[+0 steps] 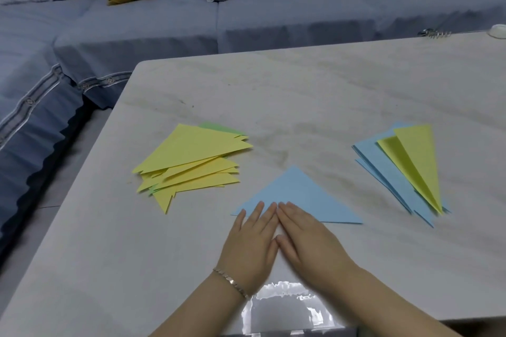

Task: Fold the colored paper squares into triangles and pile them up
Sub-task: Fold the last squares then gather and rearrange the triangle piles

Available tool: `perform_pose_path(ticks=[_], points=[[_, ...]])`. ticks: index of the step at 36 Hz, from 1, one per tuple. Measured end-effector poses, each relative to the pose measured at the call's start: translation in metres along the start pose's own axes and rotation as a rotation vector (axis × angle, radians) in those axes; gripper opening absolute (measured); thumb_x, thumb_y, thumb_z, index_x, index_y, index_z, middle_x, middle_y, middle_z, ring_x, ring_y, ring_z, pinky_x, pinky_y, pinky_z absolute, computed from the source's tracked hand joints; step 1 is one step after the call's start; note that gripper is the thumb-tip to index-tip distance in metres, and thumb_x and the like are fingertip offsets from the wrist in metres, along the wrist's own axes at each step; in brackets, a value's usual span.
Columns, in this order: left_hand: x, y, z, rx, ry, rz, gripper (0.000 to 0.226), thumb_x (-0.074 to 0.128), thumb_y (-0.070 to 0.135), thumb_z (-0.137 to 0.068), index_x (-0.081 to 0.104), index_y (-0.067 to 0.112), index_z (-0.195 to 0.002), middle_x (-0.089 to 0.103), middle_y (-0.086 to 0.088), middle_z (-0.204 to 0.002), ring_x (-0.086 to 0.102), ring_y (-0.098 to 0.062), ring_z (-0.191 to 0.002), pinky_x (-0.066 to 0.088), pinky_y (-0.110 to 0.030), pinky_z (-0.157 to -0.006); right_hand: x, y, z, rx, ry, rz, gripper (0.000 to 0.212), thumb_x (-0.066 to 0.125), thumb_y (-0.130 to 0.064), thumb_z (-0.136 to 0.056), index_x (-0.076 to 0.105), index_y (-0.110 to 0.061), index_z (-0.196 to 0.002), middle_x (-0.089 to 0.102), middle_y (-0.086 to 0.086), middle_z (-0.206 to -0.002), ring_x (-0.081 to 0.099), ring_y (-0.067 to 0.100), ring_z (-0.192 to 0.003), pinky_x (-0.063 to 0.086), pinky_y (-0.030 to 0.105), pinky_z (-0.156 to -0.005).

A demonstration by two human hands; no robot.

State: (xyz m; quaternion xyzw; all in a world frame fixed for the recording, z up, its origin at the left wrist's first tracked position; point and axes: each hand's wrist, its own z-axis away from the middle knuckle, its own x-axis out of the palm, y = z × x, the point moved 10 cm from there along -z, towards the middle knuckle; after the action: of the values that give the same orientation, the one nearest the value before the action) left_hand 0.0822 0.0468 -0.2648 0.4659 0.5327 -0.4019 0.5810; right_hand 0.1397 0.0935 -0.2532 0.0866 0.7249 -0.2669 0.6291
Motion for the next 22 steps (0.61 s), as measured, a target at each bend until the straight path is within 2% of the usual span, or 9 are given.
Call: perform_pose_path(ticks=[2, 4, 6, 9, 12, 14, 19, 21, 22], points=[[0.005, -0.002, 0.001, -0.015, -0.036, -0.006, 0.046, 0.031, 0.036, -0.087, 0.061, 0.021, -0.119, 0.060, 0.009, -0.125, 0.057, -0.013, -0.116, 0.029, -0.033, -0.096, 0.004, 0.004, 0.003, 0.027, -0.034, 0.014, 0.072, 0.004, -0.045, -0.099, 0.067, -0.015, -0.114, 0.064, -0.004, -0.120, 0.059, 0.008, -0.111, 0.042, 0.019, -0.093], [0.010, -0.004, 0.002, -0.039, -0.091, -0.014, 0.053, 0.016, 0.037, -0.097, 0.061, 0.021, -0.120, 0.059, 0.008, -0.127, 0.056, -0.014, -0.117, 0.028, -0.035, -0.096, 0.005, 0.011, 0.009, 0.041, -0.042, 0.058, 0.070, 0.007, -0.048, -0.099, 0.065, -0.012, -0.117, 0.061, 0.000, -0.125, 0.058, 0.012, -0.115, 0.034, 0.021, -0.100], [0.014, -0.006, 0.003, -0.067, -0.122, -0.007, 0.063, 0.004, 0.040, -0.098, 0.059, 0.021, -0.122, 0.057, 0.006, -0.129, 0.054, -0.016, -0.119, 0.028, -0.037, -0.096, 0.005, 0.017, 0.014, 0.054, -0.051, 0.093, 0.070, 0.010, -0.050, -0.099, 0.064, -0.011, -0.118, 0.059, 0.002, -0.127, 0.057, 0.014, -0.116, 0.025, 0.026, -0.103], [0.011, -0.005, 0.005, -0.071, -0.100, -0.008, 0.058, 0.005, 0.045, -0.097, 0.050, 0.024, -0.127, 0.056, 0.006, -0.131, 0.053, -0.018, -0.121, 0.026, -0.038, -0.097, 0.003, 0.023, 0.020, 0.061, -0.061, 0.102, 0.069, 0.011, -0.051, -0.098, 0.065, -0.012, -0.118, 0.059, 0.001, -0.128, 0.055, 0.014, -0.117, 0.023, 0.025, -0.104], [0.009, -0.004, 0.005, -0.073, -0.108, -0.007, 0.052, 0.005, 0.048, -0.096, 0.040, 0.030, -0.130, 0.054, 0.006, -0.133, 0.051, -0.019, -0.123, 0.025, -0.038, -0.098, 0.000, 0.032, 0.028, 0.068, -0.065, 0.090, 0.067, 0.014, -0.051, -0.098, 0.062, -0.012, -0.121, 0.055, 0.001, -0.132, 0.047, 0.012, -0.124, 0.017, 0.022, -0.108], [0.009, -0.004, 0.005, -0.075, -0.111, -0.005, 0.052, 0.005, 0.049, -0.096, 0.039, 0.031, -0.130, 0.053, 0.005, -0.134, 0.051, -0.020, -0.123, 0.025, -0.039, -0.098, -0.004, 0.040, 0.034, 0.077, -0.057, 0.089, 0.066, 0.015, -0.052, -0.097, 0.061, -0.011, -0.122, 0.054, 0.002, -0.133, 0.041, 0.010, -0.126, 0.013, 0.019, -0.108], [0.012, -0.004, 0.006, -0.093, -0.160, -0.016, 0.053, 0.005, 0.051, -0.096, 0.040, 0.032, -0.130, 0.052, 0.004, -0.135, 0.050, -0.022, -0.124, 0.026, -0.040, -0.098, -0.018, 0.081, 0.057, 0.188, -0.055, 0.119, 0.069, 0.018, -0.054, -0.096, 0.060, -0.006, -0.123, 0.053, 0.006, -0.133, 0.041, 0.012, -0.127, 0.013, 0.020, -0.109], [0.013, -0.003, 0.007, -0.107, -0.183, -0.025, 0.054, 0.006, 0.052, -0.096, 0.044, 0.033, -0.129, 0.053, 0.003, -0.134, 0.051, -0.023, -0.123, 0.034, -0.044, -0.103, -0.024, 0.100, 0.067, 0.229, -0.064, 0.132, 0.071, 0.017, -0.056, -0.095, 0.059, -0.005, -0.124, 0.050, 0.005, -0.135, 0.039, 0.012, -0.128, 0.013, 0.021, -0.109], [0.014, -0.002, 0.007, -0.122, -0.201, -0.022, 0.055, 0.006, 0.052, -0.095, 0.047, 0.034, -0.128, 0.054, 0.003, -0.133, 0.052, -0.024, -0.121, 0.041, -0.046, -0.101, -0.026, 0.106, 0.070, 0.239, -0.070, 0.142, 0.072, 0.016, -0.056, -0.095, 0.059, -0.005, -0.124, 0.050, 0.005, -0.135, 0.040, 0.013, -0.128, 0.012, 0.021, -0.109]])
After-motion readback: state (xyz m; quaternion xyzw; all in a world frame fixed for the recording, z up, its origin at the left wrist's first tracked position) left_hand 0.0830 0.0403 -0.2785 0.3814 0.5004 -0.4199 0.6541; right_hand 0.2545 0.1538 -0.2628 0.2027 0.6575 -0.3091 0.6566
